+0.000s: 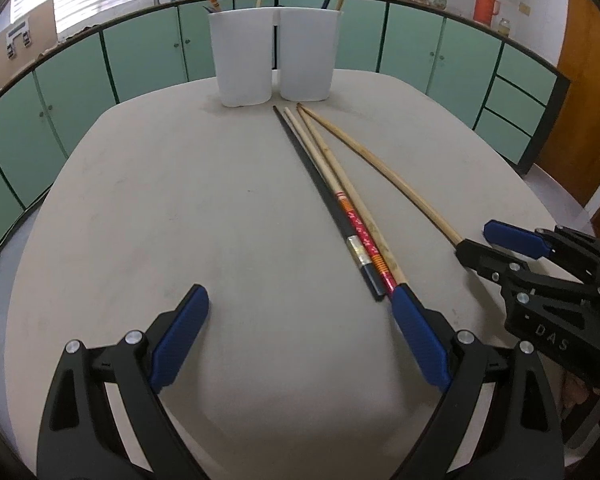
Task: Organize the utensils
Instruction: 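Grasp the black chopstick with the left tool while the right tool grasps a plain wooden chopstick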
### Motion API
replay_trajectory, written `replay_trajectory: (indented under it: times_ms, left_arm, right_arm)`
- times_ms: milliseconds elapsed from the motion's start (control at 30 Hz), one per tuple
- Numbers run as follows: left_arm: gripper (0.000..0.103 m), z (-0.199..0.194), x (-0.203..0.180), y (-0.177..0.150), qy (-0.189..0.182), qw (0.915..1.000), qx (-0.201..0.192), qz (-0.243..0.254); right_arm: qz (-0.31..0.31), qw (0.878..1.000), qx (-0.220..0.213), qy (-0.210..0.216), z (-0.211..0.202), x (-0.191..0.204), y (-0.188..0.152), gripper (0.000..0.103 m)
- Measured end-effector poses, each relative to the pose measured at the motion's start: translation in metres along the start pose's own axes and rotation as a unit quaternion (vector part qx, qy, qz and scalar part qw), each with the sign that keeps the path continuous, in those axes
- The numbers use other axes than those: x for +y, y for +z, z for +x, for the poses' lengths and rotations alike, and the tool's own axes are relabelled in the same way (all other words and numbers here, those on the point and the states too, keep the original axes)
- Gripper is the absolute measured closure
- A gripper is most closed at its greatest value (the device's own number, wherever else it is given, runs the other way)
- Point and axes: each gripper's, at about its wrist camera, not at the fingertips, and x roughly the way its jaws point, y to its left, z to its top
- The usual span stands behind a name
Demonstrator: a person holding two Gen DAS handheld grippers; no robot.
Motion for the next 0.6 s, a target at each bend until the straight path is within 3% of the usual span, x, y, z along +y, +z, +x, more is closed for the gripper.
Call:
replay_trajectory:
  times_ms: [367,533,600]
  left_arm:
    - [0.014,0.0109,-0.0054,0.0055,0.009,0.9999,0.01,0.003]
    - [0.028,0.0094,-0.0054,0.0064,0.014,0.9999,0.004,-0.001]
    - [0.044,0.0079,-0.0046,0.0067,0.015,0.9999,-0.001,-0.002]
  right_arm:
    - [0.005,1.0,-0.001,0.006,-0.0002,-0.003,-0.0001,0.065]
    - [0.007,1.0,-0.002,0.009,-0.0004,-0.0037,-0.001,0.065]
    - [0.007,1.0,-0.003,0.01,-0.0004,-0.0037,-0.0013,0.065]
